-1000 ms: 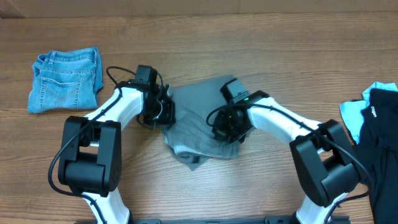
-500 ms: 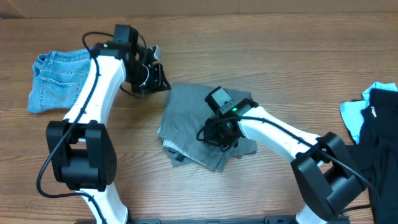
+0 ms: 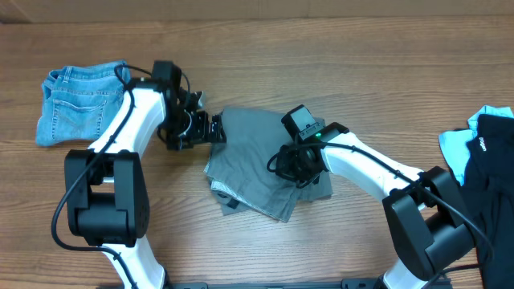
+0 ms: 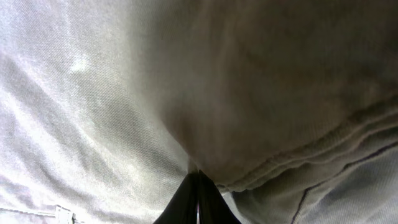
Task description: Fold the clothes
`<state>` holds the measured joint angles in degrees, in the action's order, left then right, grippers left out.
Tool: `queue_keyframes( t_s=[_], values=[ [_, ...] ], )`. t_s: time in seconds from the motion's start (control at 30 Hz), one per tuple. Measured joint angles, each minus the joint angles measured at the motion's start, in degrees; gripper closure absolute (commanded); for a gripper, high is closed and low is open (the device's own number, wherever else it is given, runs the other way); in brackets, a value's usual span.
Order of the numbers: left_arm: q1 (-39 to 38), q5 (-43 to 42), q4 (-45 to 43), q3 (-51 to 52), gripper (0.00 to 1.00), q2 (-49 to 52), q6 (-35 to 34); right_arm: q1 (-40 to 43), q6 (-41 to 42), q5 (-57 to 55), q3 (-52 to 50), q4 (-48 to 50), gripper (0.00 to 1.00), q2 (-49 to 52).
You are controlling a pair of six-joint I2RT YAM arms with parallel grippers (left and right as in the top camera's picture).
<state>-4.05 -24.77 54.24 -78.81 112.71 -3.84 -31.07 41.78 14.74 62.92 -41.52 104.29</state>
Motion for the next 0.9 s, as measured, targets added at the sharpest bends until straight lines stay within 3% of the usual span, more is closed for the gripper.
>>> queue_keyframes(
  t_s=[0.17, 0.47, 0.53, 0.63, 0.73, 0.83, 0.9],
  values=[
    [0.00, -4.59, -4.63, 6.62, 0.11, 0.20, 1.03, 0.00, 0.37, -0.02, -0.04, 0.35, 0.94, 0.00],
    [-4.70, -10.03, -4.24, 7.96, 0.26, 1.38, 1.51, 0.00, 1.25, 0.02, -0.13, 0.76, 0.95, 0.00],
    [-6.67, -10.25, -4.63, 7.96, 0.35, 1.77, 1.53, 0.00, 1.29, -0.11, -0.15, 0.79, 0.95, 0.00],
    [-8.83, -10.62, -5.42, 7.96, 0.63, 2.60, 1.77, 0.00, 1.46, -0.17, -0.20, 0.85, 0.95, 0.00],
    [-10.27, -11.06, -5.99, 8.04, 0.83, 3.98, 2.67, 0.00, 1.51, -0.20, -0.33, 0.83, 0.96, 0.00],
    [-10.47, -11.61, -5.99, 8.11, 0.94, 4.48, 2.67, 0.00, 1.51, -0.15, -0.33, 0.70, 0.96, 0.00],
    [-10.16, -12.00, -5.81, 8.11, 0.96, 4.57, 2.62, 0.00, 1.53, -0.15, -0.33, 0.37, 0.96, 0.00]
  ],
)
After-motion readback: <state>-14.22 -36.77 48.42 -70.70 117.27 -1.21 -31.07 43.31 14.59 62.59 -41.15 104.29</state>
